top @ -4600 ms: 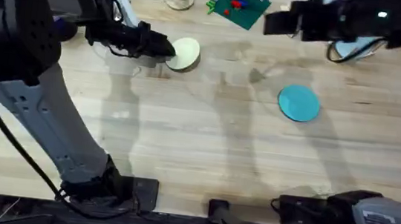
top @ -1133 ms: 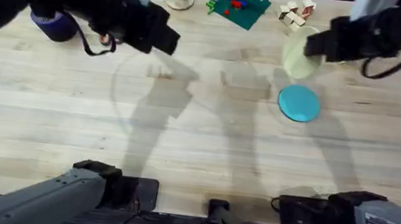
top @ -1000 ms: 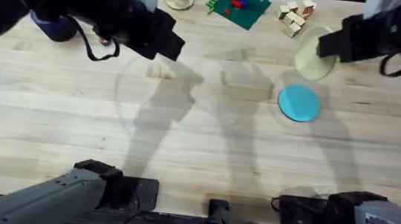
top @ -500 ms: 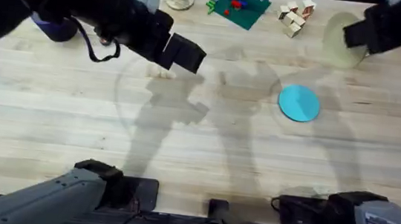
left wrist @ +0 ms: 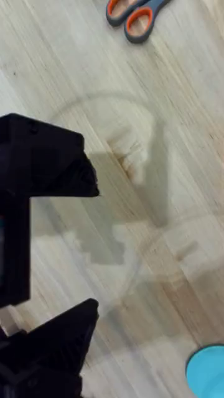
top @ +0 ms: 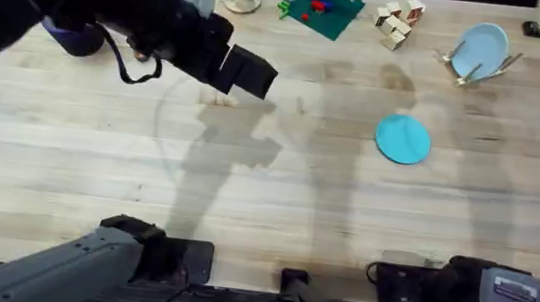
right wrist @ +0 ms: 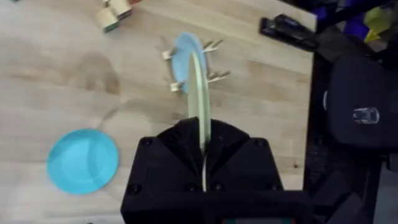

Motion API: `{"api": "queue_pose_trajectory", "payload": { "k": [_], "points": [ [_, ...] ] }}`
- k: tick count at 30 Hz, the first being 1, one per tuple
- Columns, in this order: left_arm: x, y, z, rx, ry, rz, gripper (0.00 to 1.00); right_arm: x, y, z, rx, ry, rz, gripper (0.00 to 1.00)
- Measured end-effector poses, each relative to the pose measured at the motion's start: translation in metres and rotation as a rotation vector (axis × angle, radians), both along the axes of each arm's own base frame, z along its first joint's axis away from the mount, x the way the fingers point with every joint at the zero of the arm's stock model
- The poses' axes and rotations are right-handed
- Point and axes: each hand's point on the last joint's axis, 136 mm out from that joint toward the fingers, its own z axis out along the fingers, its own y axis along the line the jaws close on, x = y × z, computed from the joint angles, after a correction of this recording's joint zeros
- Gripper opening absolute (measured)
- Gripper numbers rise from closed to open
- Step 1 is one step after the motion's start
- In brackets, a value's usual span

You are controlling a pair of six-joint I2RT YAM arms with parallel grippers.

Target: Pick up the plates from the table one by one and place each into a slot on the dish rack.

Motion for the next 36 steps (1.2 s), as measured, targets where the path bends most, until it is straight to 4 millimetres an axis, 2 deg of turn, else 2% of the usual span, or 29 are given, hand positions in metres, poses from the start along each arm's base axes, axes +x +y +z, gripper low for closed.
{"api": "queue_pose_trajectory", "payload": {
  "k": [5,11,17,24,30,36],
  "points": [
    [0.0,0.0,0.0,0.0,0.0,0.0,0.995,0.011,-0.028,0.001,0.033,-0.03,-0.03,0.031],
    [0.0,0.0,0.0,0.0,0.0,0.0,0.995,0.025,-0.048,-0.017,0.112,-0.023,-0.018,0.031],
    [0.0,0.0,0.0,0.0,0.0,0.0,0.995,0.037,-0.046,-0.029,0.142,-0.007,0.037,0.031],
    [0.0,0.0,0.0,0.0,0.0,0.0,0.994,0.038,-0.043,-0.029,0.141,-0.007,0.068,0.031],
    [0.0,0.0,0.0,0.0,0.0,0.0,0.995,0.042,-0.044,-0.026,0.085,-0.015,0.12,0.031],
    [0.0,0.0,0.0,0.0,0.0,0.0,0.995,0.053,-0.053,-0.014,0.039,-0.076,0.138,0.031]
  ]
}}
